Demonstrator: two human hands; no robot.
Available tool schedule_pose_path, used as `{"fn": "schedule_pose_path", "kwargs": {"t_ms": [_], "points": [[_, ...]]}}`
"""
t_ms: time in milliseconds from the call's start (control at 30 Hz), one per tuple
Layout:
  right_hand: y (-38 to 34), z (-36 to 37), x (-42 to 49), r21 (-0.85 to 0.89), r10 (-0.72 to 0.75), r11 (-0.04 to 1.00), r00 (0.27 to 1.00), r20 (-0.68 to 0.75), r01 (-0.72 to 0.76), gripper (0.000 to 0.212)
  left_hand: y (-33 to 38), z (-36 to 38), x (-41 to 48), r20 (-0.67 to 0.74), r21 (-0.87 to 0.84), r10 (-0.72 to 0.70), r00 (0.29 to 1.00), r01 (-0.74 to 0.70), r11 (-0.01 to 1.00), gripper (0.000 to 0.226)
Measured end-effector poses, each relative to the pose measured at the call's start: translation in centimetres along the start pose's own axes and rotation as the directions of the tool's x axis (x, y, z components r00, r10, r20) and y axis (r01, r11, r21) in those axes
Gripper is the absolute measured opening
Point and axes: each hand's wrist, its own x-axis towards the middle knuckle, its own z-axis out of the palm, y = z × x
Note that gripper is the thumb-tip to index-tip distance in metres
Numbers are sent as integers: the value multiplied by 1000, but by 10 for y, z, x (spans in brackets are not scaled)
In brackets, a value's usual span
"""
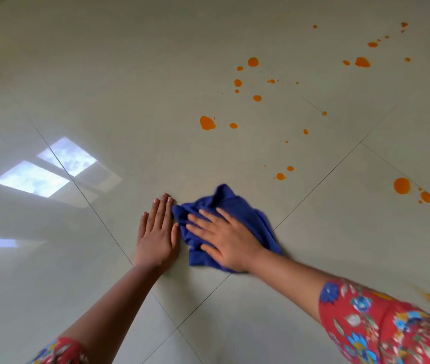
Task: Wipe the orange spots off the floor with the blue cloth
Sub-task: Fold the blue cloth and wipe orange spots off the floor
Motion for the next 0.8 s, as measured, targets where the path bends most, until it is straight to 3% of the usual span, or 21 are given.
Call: {"fn": "schedule_pose_path", "kwargs": {"t_ms": [33,133,167,200,267,333,400,467,500,533,667,733,800], "points": [[12,-4,12,-21,20,1000,1000,5,-20,54,1,-1,0,-2,-7,-1,1000,1,1000,66],[48,-17,14,-6,374,927,925,-71,-376,56,8,-2,-1,16,-48,-19,1000,20,999,68],[46,-16,-1,11,406,914,911,-69,-406,57,12,-3,-2,29,-63,-35,999,37,997,70],[37,-14,-23,2,354,935,934,-40,-355,58,17,-3,-2,38,-79,-51,998,53,995,72],[22,-11,-77,-28,74,997,996,58,-73,57,31,-3,1,46,-94,-29,999,33,995,77],[44,-15,-111,-43,-60,997,993,104,65,55,47,-4,6,56,-97,47,997,-41,994,78],[77,-21,-116,-82,135,988,988,72,-129,55,59,-7,15,70,-101,113,991,-106,989,78],[100,-32,-106,-114,403,909,915,1,-400,56,70,-11,28,72,-99,161,984,-154,983,78],[99,-33,-98,-91,469,878,882,-32,-470,56,75,-11,35,70,-95,170,983,-163,982,78],[92,-30,-95,-74,480,873,876,-49,-482,57,80,-11,43,68,-89,172,983,-166,982,79],[69,-21,-147,-91,216,973,975,46,-211,55,97,-3,66,118,-78,174,978,-166,983,91],[86,-26,-176,-100,333,939,943,14,-330,55,101,5,67,165,-58,181,970,-174,983,96],[112,-34,-182,-82,576,813,817,-35,-577,55,103,11,65,141,-28,175,974,-173,985,99]]}}
